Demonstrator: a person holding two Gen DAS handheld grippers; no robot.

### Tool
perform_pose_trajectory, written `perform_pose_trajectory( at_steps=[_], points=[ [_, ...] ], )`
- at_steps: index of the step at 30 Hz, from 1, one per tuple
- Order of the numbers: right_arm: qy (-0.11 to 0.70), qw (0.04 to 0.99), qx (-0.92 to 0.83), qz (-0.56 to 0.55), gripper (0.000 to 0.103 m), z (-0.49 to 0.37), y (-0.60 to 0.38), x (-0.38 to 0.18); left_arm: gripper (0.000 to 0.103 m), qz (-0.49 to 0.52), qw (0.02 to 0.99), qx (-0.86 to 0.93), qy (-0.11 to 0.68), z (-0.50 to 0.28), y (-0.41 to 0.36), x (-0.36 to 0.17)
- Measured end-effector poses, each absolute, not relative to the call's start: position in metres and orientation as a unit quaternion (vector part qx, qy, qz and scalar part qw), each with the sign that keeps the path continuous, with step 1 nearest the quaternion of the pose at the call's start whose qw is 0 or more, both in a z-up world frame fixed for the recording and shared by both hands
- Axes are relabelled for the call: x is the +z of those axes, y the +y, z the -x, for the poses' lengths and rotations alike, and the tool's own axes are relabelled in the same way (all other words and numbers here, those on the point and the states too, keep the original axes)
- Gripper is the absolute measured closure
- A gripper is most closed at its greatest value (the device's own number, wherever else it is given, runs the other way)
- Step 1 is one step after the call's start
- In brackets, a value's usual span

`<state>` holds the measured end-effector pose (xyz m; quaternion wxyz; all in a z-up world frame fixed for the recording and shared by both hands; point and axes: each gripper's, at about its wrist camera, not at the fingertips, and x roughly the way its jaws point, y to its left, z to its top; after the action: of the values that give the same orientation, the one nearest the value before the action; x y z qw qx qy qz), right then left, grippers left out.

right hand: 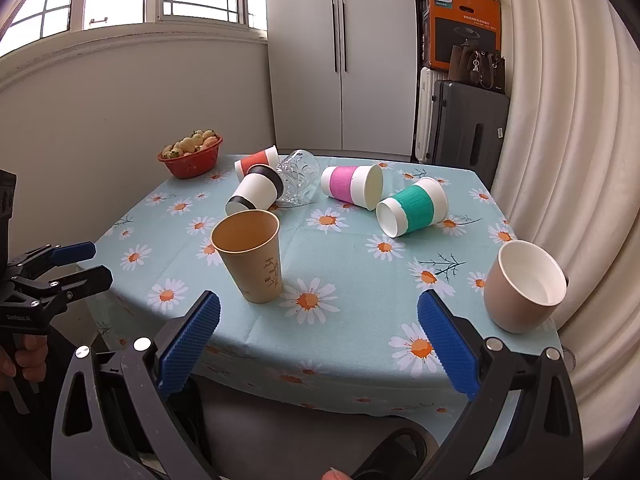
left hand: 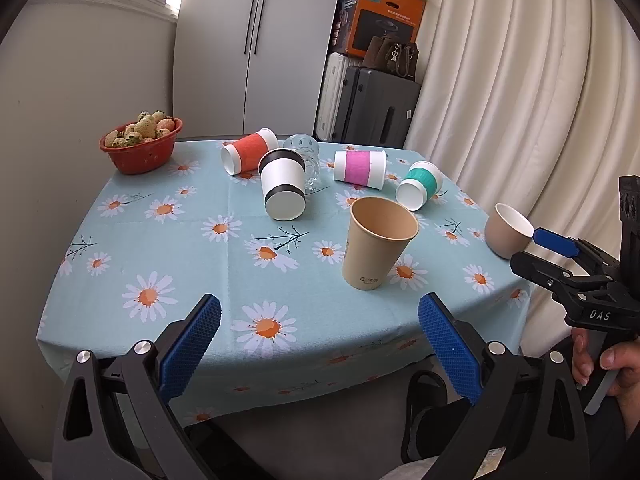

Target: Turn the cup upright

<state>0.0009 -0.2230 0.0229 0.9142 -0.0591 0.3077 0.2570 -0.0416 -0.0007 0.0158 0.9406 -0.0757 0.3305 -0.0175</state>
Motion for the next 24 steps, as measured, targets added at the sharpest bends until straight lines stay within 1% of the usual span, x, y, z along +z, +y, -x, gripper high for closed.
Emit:
perform_pose_trajectory(
  at_steps=[24],
  points=[
    [0.312, 0.912, 0.258, 0.068, 0.005, -0.0014, -0.2182, 0.0188, 0.006, 0.073, 0.940, -0.016, 0.332, 0.0418, -0.0013, 0.0148]
  ],
)
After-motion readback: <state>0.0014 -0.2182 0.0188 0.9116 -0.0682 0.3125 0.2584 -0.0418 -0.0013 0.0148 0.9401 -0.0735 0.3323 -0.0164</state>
